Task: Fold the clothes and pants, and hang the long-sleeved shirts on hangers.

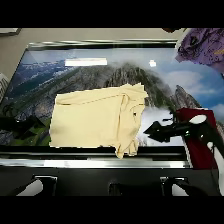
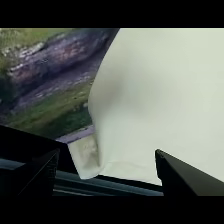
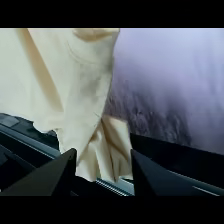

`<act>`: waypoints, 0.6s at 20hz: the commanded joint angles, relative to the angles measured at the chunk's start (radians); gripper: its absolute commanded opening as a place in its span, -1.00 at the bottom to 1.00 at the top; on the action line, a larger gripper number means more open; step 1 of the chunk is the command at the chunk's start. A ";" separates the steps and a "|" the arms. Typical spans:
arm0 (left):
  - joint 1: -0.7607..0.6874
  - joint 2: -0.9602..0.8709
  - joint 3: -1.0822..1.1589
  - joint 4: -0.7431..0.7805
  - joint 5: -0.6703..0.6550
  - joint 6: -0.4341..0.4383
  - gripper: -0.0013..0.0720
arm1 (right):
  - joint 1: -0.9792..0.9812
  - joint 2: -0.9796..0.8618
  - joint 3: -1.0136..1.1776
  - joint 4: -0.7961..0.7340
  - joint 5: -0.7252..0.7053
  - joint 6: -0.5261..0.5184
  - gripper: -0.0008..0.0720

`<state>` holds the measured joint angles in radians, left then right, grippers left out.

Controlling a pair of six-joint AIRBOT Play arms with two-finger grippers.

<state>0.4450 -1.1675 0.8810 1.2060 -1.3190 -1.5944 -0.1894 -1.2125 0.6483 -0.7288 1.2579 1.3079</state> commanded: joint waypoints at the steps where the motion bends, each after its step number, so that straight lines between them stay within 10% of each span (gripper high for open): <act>1: -0.016 0.030 -0.080 -0.013 0.003 0.006 0.91 | 0.171 0.038 -0.152 0.090 -0.185 -0.008 0.15; 12: -0.018 0.027 -0.079 -0.014 0.002 -0.003 0.91 | 0.350 0.035 -0.152 0.163 -0.489 0.075 -0.04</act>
<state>0.4278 -1.1389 0.8028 1.1927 -1.3140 -1.5890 0.1467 -1.1770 0.4988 -0.6006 0.8406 1.3766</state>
